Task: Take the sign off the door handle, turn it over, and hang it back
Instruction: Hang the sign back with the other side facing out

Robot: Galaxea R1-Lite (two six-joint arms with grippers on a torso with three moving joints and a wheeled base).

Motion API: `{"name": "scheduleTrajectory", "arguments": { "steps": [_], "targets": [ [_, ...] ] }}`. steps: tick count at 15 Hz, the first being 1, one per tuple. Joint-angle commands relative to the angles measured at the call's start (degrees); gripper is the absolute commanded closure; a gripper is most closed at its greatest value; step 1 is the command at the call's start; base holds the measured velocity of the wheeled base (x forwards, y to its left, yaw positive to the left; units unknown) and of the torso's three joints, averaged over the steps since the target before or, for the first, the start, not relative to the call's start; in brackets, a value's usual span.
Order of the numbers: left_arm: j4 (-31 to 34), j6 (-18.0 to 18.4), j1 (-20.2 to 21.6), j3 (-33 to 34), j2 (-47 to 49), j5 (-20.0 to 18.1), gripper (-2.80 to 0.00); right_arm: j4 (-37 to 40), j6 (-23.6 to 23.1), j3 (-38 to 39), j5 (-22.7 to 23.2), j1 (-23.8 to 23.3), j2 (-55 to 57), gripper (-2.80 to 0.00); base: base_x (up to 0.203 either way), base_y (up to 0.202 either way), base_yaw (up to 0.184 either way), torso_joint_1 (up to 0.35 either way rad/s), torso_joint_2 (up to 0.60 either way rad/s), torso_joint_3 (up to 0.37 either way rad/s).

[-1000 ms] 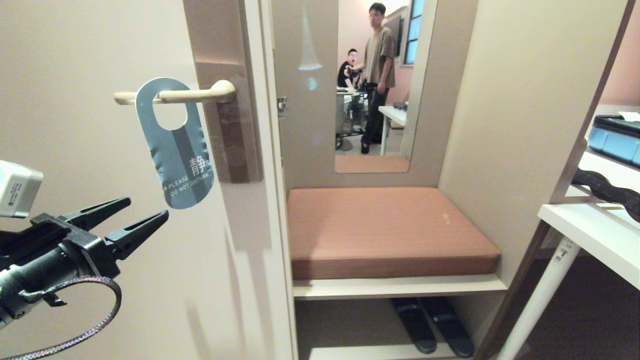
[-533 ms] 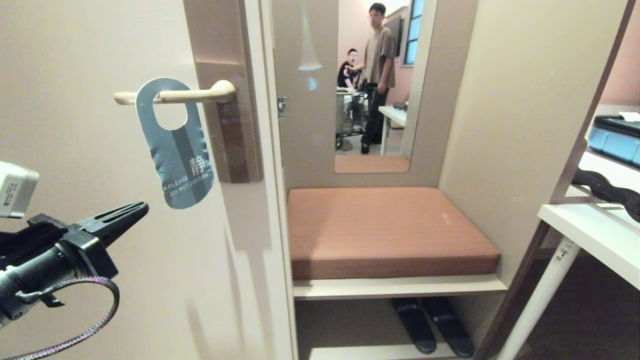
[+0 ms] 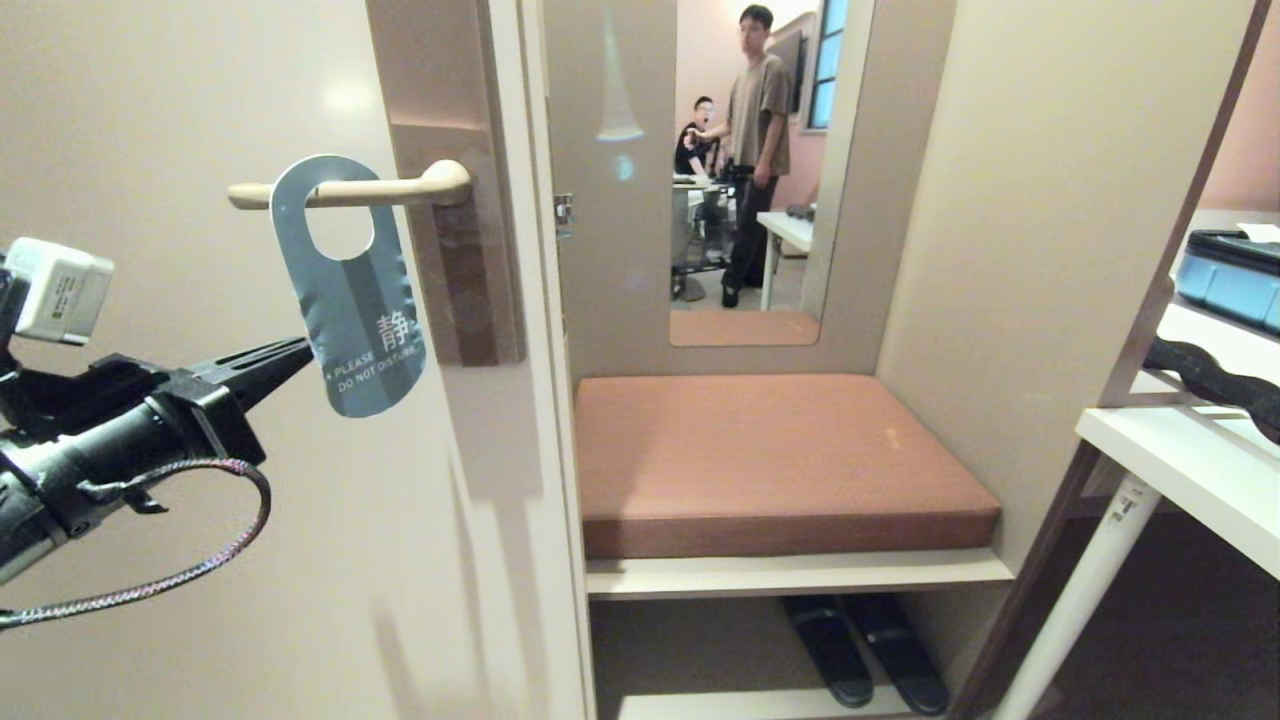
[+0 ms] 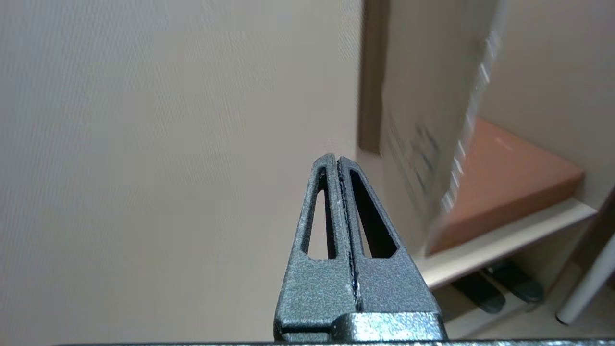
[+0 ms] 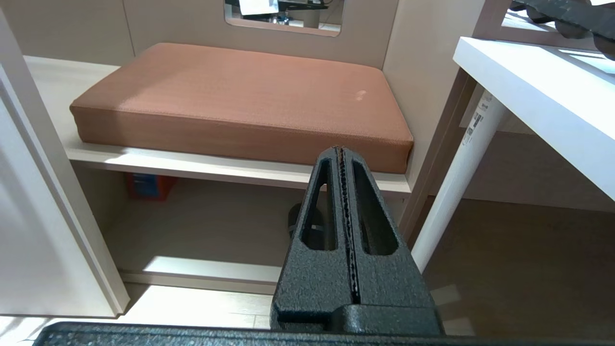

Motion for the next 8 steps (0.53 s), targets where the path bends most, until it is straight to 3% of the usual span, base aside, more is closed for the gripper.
{"name": "scheduleTrajectory", "arguments": {
  "steps": [1, 5, 8],
  "targets": [
    [-0.3, 0.1, -0.1, -2.8, 3.0, -0.1, 0.00, 0.0, 0.0, 0.0, 0.0, 0.1, 0.0, 0.00, 0.000, 0.000, 0.000, 0.000, 0.00, 0.000],
    [-0.3, 0.2, -0.7, -5.0, 3.9, -0.2, 0.00, 0.0, -0.1, 0.0, 0.0, 0.0, 0.0, 0.00, 0.000, 0.000, 0.000, 0.000, 0.00, 0.000],
    [-0.3, 0.0, -4.8, -5.0, 3.8, -0.2, 0.00, 0.0, 0.0, 0.0, 0.0, 0.0, 0.0, 0.00, 0.000, 0.000, 0.000, 0.000, 0.00, 0.000]
  ]
}}
